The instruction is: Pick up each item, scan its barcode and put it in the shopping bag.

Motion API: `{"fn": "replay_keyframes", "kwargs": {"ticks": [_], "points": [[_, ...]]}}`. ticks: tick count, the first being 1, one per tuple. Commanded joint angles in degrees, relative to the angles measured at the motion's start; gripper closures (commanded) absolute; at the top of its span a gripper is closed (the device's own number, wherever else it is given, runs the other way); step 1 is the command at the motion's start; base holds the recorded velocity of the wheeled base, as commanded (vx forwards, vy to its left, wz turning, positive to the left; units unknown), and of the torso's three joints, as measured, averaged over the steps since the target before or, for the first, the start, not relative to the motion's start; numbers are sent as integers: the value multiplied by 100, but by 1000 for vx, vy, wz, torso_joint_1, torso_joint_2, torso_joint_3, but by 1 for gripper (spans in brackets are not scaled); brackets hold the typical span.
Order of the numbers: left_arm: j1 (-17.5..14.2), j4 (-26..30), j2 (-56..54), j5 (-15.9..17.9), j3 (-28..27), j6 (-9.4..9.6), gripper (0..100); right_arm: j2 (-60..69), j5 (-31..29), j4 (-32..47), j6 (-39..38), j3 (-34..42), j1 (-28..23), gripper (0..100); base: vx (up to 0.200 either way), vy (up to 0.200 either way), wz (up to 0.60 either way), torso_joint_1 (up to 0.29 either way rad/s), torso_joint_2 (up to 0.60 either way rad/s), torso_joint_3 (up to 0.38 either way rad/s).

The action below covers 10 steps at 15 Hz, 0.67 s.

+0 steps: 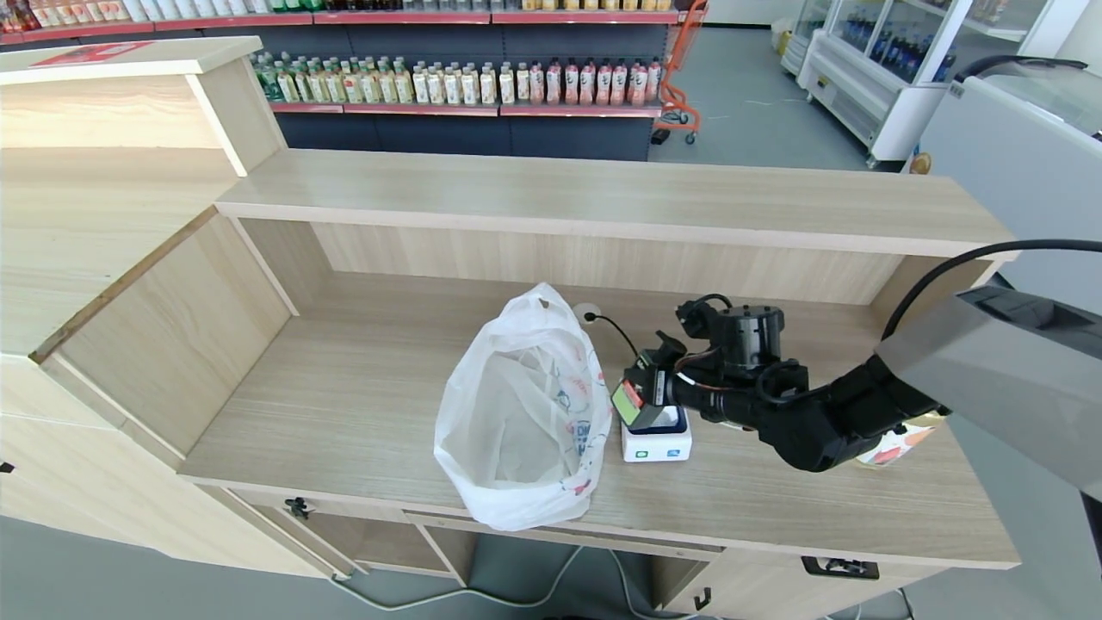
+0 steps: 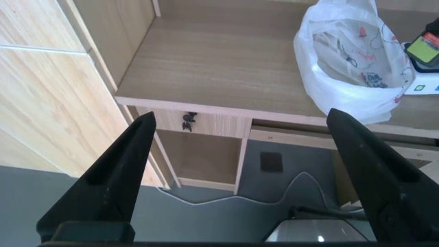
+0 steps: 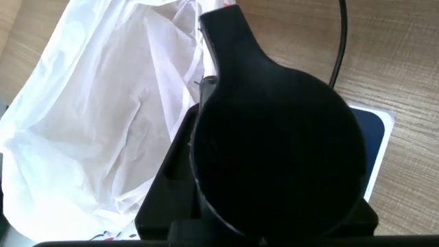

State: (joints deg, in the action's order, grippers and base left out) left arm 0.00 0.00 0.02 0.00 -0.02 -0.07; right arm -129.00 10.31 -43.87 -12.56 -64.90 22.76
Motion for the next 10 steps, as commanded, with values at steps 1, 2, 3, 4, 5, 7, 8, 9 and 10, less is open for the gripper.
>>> {"fn": "replay_keyframes", "kwargs": {"ticks": [1,2,3,4,5,7,8,9,10], "points": [[0,0,6,0,2,-1,0,121,-3,19,8,48,0,100,0,0,0,0,0,0],[0,0,-2,0,2,-1,0,209,-3,19,8,83,0,100,0,0,0,0,0,0],[0,0,6,0,2,-1,0,367,-21,2,34,101,-17,100,0,0,0,0,0,0],[0,0,6,0,-6,-1,0,631,-91,2,122,74,-44,100,0,0,0,0,0,0],[0,0,-2,0,2,-1,0,894,-144,19,192,118,-52,100,0,0,0,0,0,0],[0,0,-2,0,2,-1,0,1808,-152,230,658,364,-70,100,0,100,0,1,4,1],[0,0,-2,0,-6,-1,0,2037,-161,371,746,347,-44,100,0,200,0,2,2,2],[0,0,-2,0,-6,7,0,2186,-179,432,737,320,36,100,0,200,0,-7,-2,2],[0,0,-2,0,2,7,0,2221,-188,441,728,320,176,100,0,200,0,-2,-7,17]]}}
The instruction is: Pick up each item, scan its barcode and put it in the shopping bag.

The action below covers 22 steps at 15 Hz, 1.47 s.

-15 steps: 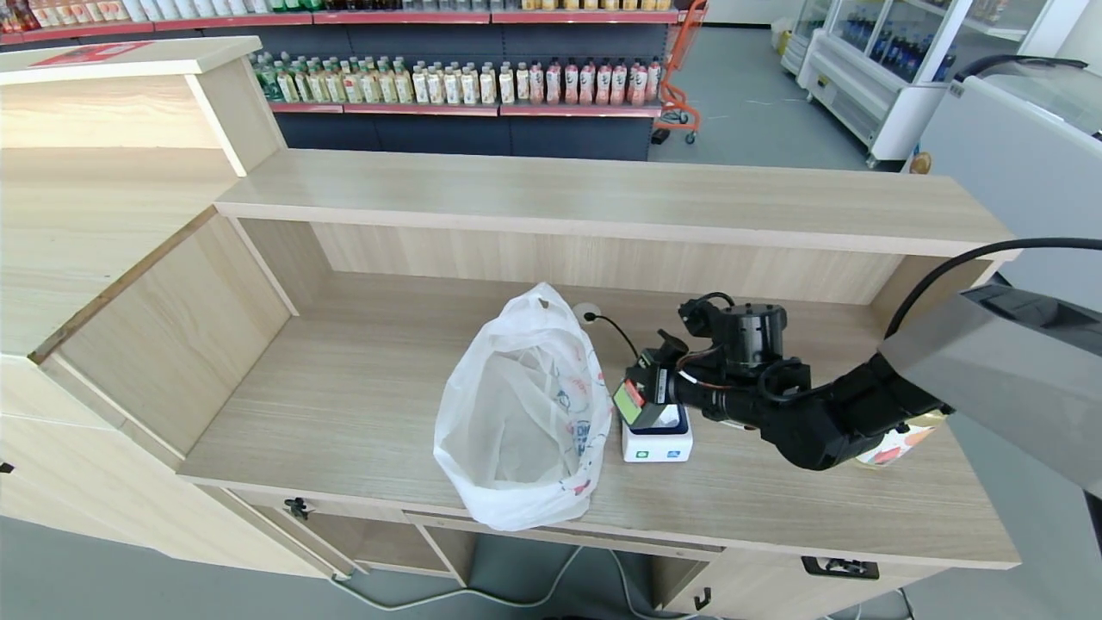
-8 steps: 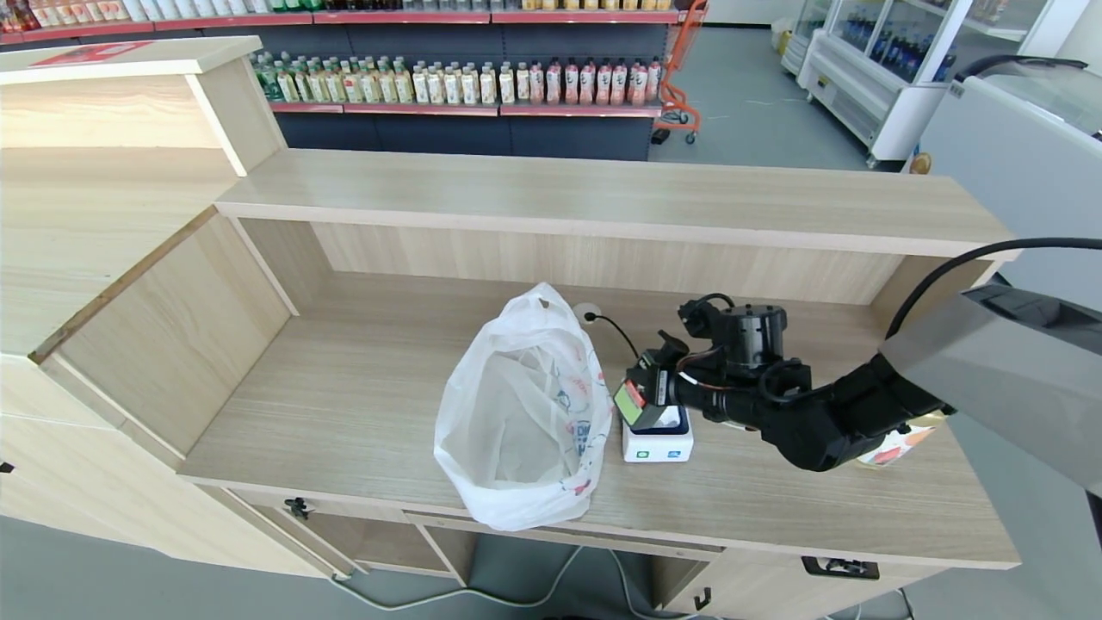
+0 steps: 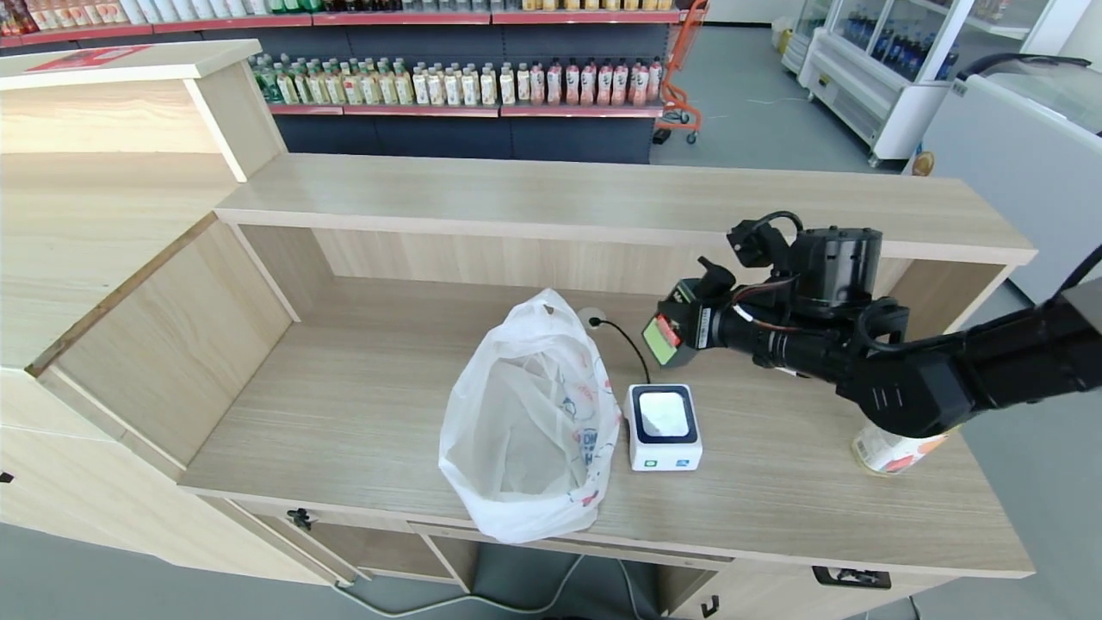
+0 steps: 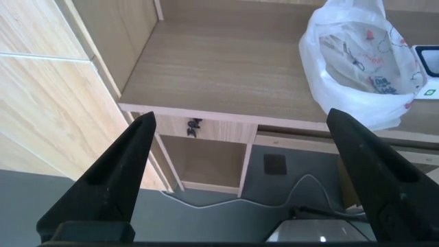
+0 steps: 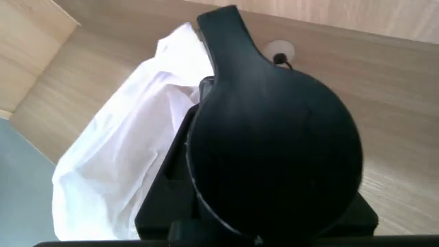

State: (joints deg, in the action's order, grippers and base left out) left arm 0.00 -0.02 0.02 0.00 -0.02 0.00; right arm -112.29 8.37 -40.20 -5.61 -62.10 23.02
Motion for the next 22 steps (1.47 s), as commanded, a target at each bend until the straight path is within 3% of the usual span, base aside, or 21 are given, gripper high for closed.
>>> {"fn": "replay_keyframes", "kwargs": {"ticks": [1,6,10,14,22], "points": [[0,2,-2,0,2,0,0,550,6,74,33,84,265,100,0,200,0,22,7,-2],[0,2,-2,0,2,0,0,-294,33,48,262,58,775,100,0,40,0,3,4,-1],[0,2,-2,0,-6,0,0,-1032,24,-23,789,58,801,100,0,0,0,0,0,0],[0,2,-2,9,2,0,0,-1779,33,-647,1361,5,801,100,0,0,0,0,0,0],[0,2,-2,0,2,0,0,-2377,41,-647,1765,-531,1012,100,0,0,0,0,0,0]]}}
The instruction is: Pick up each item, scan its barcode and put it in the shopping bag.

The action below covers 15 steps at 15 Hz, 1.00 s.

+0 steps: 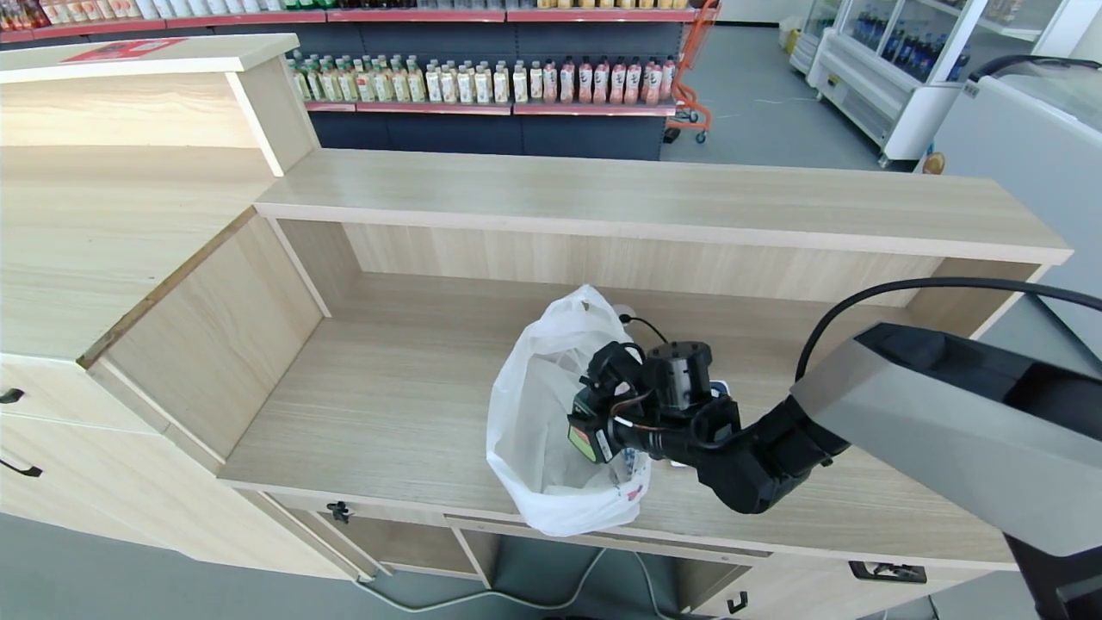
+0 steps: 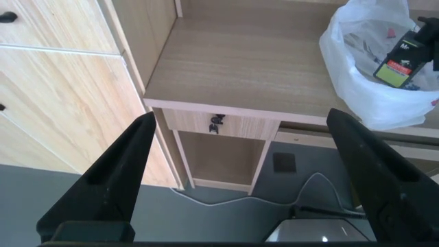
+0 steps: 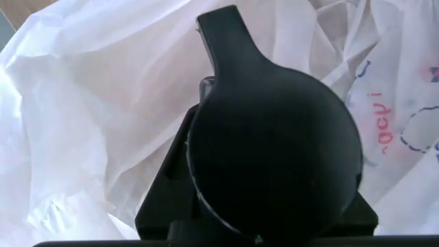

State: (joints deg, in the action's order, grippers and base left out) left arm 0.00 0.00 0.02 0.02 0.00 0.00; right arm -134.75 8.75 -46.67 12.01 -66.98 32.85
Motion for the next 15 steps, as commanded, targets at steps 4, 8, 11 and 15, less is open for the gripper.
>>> {"fn": "replay_keyframes", "kwargs": {"ticks": [4,8,11,15], "points": [[0,0,-2,-2,0,0,0,-315,4,-18,249,-52,107,100,0,0,0,0,0,0],[0,0,-2,-2,0,0,0,-385,-5,-18,276,-132,107,100,0,0,0,0,0,0],[0,0,-2,-2,0,0,0,-394,4,-18,539,-17,37,0,0,0,0,0,0,0],[0,0,-2,-2,-9,9,0,-25,12,-141,100,-105,11,0,0,0,0,0,0,0]]}}
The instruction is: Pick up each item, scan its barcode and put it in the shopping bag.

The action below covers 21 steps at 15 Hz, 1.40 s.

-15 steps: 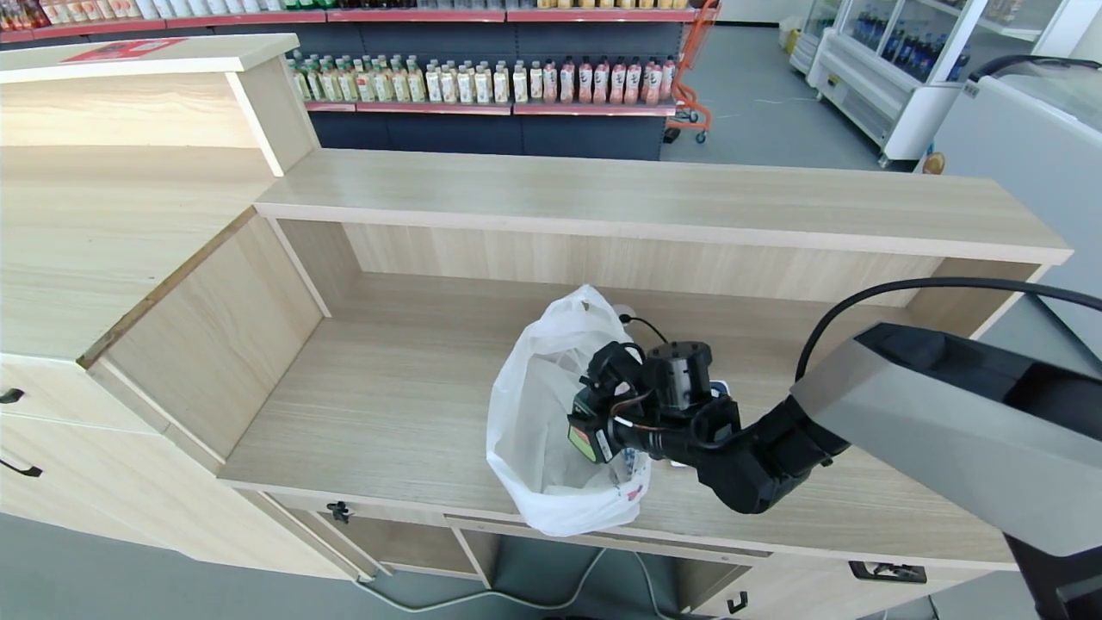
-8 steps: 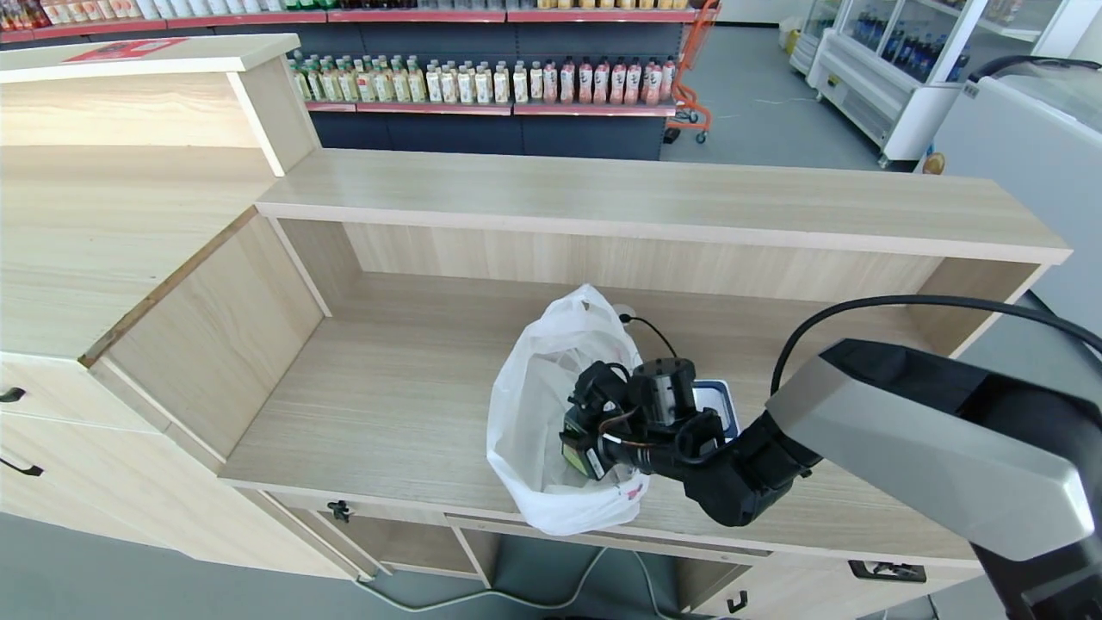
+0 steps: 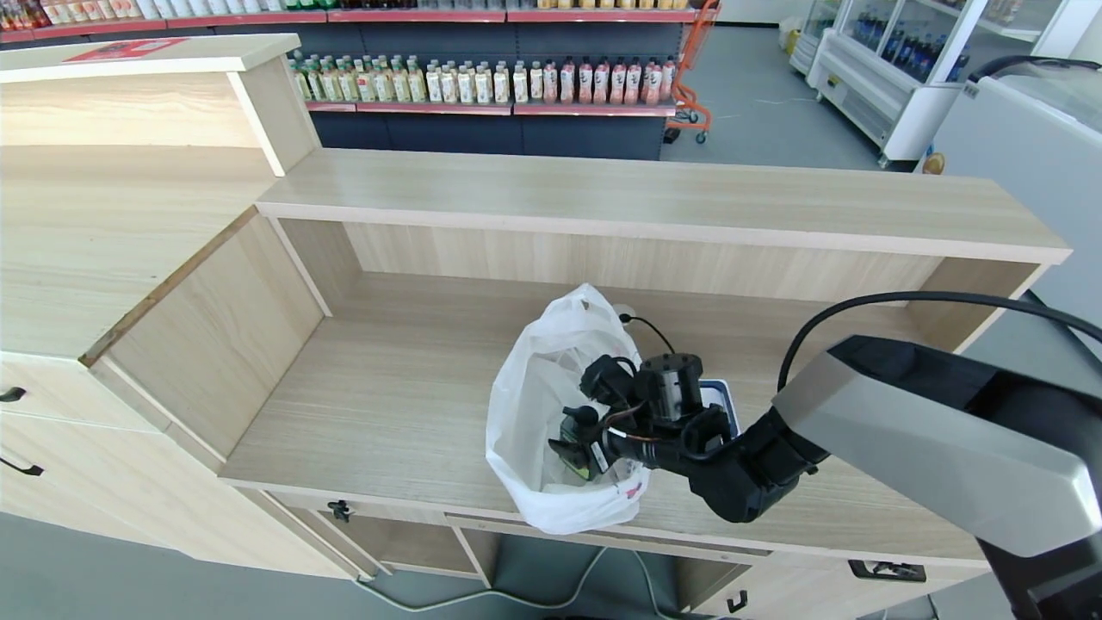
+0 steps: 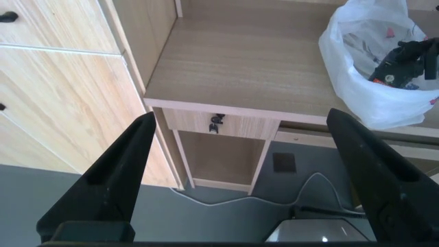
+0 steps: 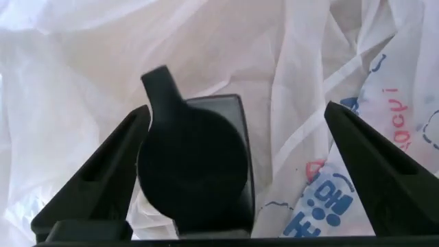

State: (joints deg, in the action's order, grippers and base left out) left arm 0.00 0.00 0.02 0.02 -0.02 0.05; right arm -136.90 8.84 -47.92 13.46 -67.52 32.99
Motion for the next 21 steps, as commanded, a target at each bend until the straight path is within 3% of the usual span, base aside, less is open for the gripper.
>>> {"fn": "replay_keyframes", "kwargs": {"ticks": [1,7,9,12,14,17,21], "points": [[0,-9,-2,-2,2,-5,0,410,4,2,-370,-121,-12,0,0,0,0,0,0,0],[0,0,-2,-2,2,-22,0,1825,-31,494,-1337,-50,-442,0,0,0,0,0,0,0],[0,0,6,-2,2,-22,0,2537,-31,503,-1372,530,-829,0,0,0,0,0,0,0],[0,0,6,-2,2,-31,0,3688,-31,477,-1372,1997,-1602,0,0,0,0,0,0,0],[0,-9,6,-2,2,-31,0,4242,-31,485,-1372,2780,-2103,0,0,-200,0,5,0,7],[0,0,6,-2,2,-31,0,4558,-31,494,-1372,3413,-2560,0,0,-200,0,1,2,2],[0,0,6,-2,2,-31,0,4716,-31,494,-1363,3685,-2684,0,0,-200,0,6,5,6]]}}
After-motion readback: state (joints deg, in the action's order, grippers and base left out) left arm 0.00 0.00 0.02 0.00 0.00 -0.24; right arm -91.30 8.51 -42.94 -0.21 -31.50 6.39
